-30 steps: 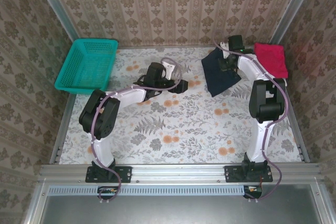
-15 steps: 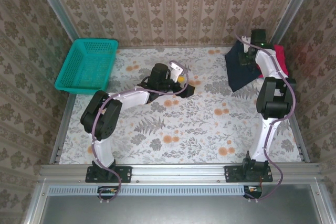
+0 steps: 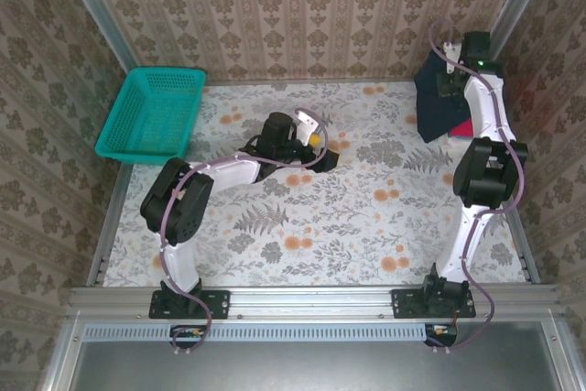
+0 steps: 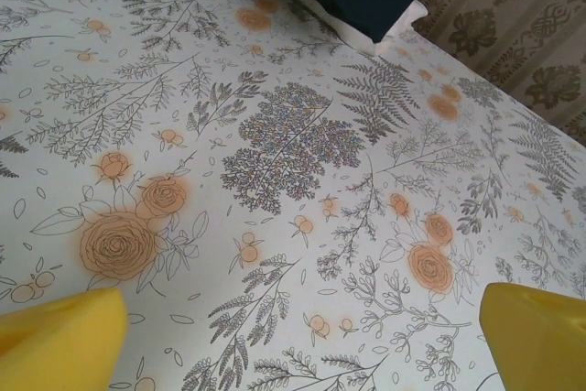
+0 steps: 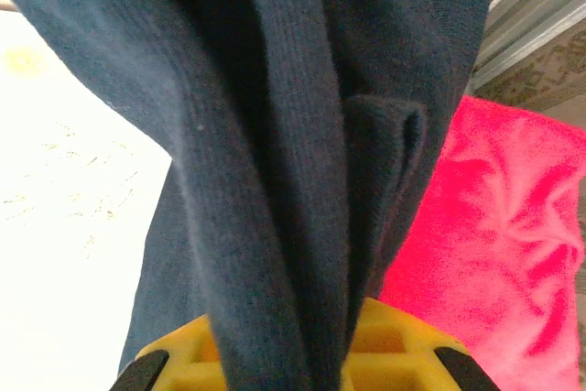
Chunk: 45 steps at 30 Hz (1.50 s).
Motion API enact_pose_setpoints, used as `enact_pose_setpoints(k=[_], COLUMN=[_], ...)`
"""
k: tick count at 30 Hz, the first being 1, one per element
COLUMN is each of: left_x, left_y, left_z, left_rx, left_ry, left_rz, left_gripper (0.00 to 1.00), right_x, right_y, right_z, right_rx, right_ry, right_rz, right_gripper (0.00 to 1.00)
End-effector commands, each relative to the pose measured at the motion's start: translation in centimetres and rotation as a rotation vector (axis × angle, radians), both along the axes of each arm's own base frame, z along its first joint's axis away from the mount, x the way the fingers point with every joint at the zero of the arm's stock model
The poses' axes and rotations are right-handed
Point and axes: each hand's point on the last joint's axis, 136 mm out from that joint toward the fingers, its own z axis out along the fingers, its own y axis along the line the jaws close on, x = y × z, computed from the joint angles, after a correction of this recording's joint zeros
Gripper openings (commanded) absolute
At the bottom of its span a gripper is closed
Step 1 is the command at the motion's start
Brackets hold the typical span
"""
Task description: Fold and stack the t-shirts
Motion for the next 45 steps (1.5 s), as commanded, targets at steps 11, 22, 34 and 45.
enact_pose_setpoints(k=[11,22,34,45], left_x=[-0.5,-0.6,-0.5,-0.5], left_y=[-0.8,-1.0,-1.2,-1.3], left_z=[0.2,0.2,0.0,0.1], left_rx=[-0.024,-0.039,-0.056,-0.058], left_ry=[-0.014,0.001,0.017,0.02], left_rz=[-0.043,-0.047,-0.051,-0.051], left_gripper=[1.0,1.0,1.0,1.0], right_x=[1.4,0.6,-0.5,-1.3], right_y=[-5.0,-10.2,-13.0,-13.3], right_z=[1.1,-1.5,-6.9,-7.2], right_rx=[-0.097,-0.276,-0.372,-0.368], right_ry=[0.004,0.119,0.274,0.286], right_rz=[-0.036,-0.129,-0.188,-0.266], right_gripper=[0.0,0.0,0.0,0.86])
